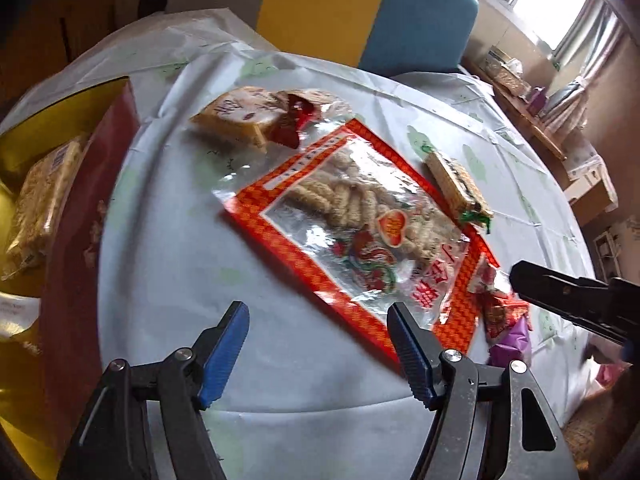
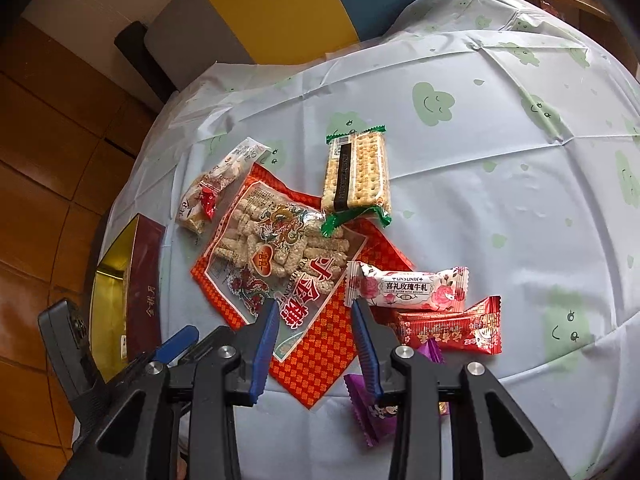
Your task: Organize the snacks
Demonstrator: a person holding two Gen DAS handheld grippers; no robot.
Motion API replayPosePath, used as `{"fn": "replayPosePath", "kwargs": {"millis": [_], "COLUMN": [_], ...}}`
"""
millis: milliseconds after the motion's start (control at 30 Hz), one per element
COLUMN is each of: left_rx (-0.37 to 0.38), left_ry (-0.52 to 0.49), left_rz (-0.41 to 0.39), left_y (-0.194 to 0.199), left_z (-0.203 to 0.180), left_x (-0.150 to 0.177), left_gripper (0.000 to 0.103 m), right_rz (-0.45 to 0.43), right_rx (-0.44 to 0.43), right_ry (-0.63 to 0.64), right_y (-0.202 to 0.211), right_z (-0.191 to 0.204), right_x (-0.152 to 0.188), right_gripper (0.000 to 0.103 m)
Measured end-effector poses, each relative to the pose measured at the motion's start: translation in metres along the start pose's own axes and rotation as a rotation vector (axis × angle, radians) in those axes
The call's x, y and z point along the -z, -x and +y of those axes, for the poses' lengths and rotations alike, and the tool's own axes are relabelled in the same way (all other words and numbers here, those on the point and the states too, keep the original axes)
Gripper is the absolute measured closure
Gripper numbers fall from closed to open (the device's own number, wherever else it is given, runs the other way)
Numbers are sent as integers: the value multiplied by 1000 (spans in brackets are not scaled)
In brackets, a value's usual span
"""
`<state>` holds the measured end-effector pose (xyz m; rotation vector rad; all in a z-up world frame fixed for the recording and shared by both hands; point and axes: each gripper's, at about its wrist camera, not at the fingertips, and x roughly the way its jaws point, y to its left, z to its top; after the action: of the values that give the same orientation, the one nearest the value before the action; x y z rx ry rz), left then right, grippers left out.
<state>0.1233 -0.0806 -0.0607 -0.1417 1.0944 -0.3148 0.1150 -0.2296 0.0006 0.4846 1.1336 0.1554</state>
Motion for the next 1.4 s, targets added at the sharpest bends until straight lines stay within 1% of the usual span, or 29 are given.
{"fn": "replayPosePath", "kwargs": {"millis": [67, 167, 233, 333, 367, 400, 433, 500, 533, 600, 700, 767, 833, 900, 967, 1033, 1100, 1133, 1200, 1267, 1400], "left_rx": [18, 83, 133, 182, 194, 203, 218, 261, 268, 250, 248, 245, 234, 214, 201, 159, 139, 115, 85, 73, 57], "left_ry": [10, 9, 35, 73, 81, 87, 92, 92, 83, 62, 74, 87, 63, 30, 10, 15, 26, 18, -6, -33, -71], "left_rz": [-18, -52, -75, -92, -93, -95, -89, -74, -72, -79, -82, -76, -75, -72, -65, -62, -50, -56, -65, -63, -87], "left_y": [1, -7, -11, -14, -15, -15, -17, -20, -21, -24, -27, -29, -28, -27, -23, -19, -9, -3, 5, 12, 26], "left_z": [-7, -10, -7, 0, 1, 3, 5, 9, 9, 9, 7, 6, 2, -5, -7, -1, 9, 12, 15, 16, 14], "left_x": [1, -6, -12, -22, -24, -24, -26, -26, -26, -24, -25, -25, -24, -22, -21, -18, -14, -11, -5, 1, 8], "left_gripper": [32, 31, 30, 30, 33, 41, 46, 69, 72, 77, 78, 74, 71, 70, 70, 70, 70, 70, 70, 70, 70], "right_rz": [6, 26, 45, 83, 92, 102, 116, 147, 165, 177, 159, 163, 166, 175, 169, 166, 168, 161, 130, 80, 41], "right_rx": [25, 51, 83, 107, 115, 125, 135, 150, 159, 180, 205, 202, 201, 206, 214, 178, 158, 156, 153, 152, 180], "right_ry": [26, 73, 105, 138, 149, 157, 161, 173, 186, 211, 234, 251, 289, 342, 354, 328, 322, 313, 317, 316, 341], "right_y": [-3, -11, -18, -27, -29, -32, -36, -43, -48, -54, -59, -62, -67, -73, -75, -74, -71, -68, -60, -52, -50], "right_z": [2, 7, 9, 11, 12, 12, 13, 13, 15, 19, 22, 25, 32, 42, 46, 46, 45, 43, 43, 45, 58], "right_x": [1, 2, 3, 6, 7, 8, 9, 12, 14, 17, 17, 18, 22, 28, 31, 30, 28, 27, 24, 18, -4], "right_gripper": [65, 65, 65, 65, 65, 65, 65, 65, 65, 65, 65, 60, 49, 41, 40, 40, 45, 49, 51, 52, 52]}}
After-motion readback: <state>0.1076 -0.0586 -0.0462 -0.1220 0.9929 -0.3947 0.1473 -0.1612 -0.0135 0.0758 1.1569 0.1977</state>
